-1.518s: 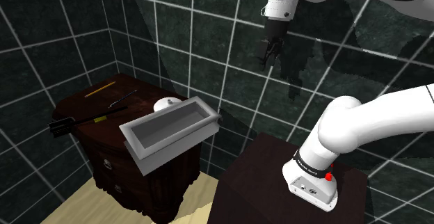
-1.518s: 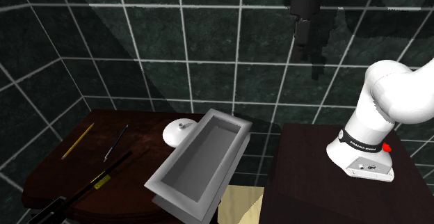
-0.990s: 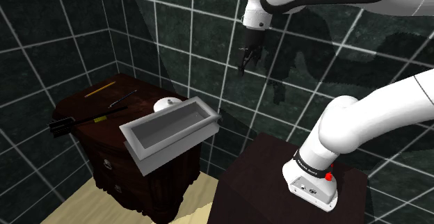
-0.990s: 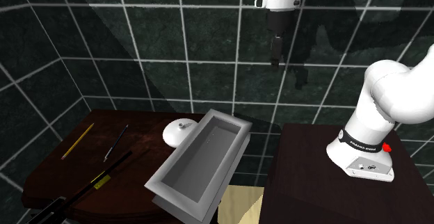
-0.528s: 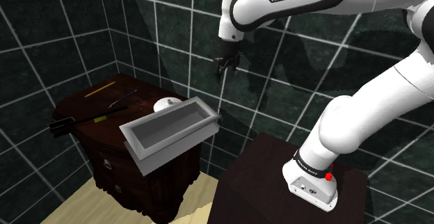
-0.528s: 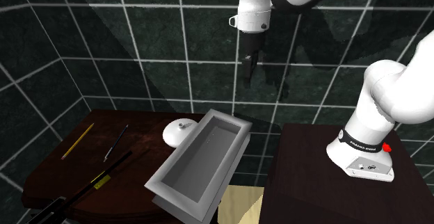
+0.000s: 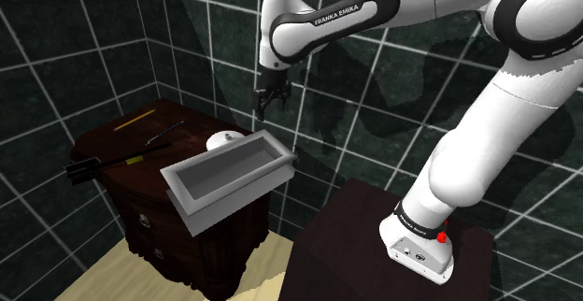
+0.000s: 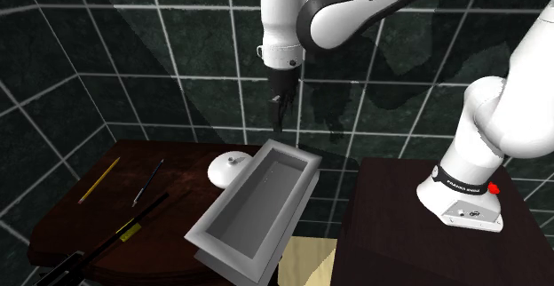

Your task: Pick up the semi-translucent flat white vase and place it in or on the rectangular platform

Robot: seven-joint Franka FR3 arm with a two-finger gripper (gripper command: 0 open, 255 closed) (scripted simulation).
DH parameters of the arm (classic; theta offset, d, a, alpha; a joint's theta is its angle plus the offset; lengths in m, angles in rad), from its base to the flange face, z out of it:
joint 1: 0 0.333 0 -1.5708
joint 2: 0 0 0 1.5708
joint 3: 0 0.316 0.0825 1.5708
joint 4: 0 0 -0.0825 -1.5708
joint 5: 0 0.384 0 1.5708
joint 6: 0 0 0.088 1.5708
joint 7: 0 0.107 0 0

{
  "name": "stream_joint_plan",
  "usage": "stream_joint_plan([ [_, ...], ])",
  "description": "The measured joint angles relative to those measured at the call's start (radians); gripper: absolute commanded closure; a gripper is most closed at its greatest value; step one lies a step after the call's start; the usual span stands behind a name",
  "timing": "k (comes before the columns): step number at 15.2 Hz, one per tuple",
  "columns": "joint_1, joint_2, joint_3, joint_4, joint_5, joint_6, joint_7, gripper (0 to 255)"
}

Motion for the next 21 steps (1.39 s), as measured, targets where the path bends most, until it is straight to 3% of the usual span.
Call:
stream_joint_plan([
  [7,0.029,0.257,0.016,0.202,-0.085,0.072,0.093,0],
  [13,0.075,0.499,0.003,0.45,-0.157,0.077,0.158,0],
  [21,0.088,0.588,-0.007,0.471,-0.179,0.146,0.176,0],
])
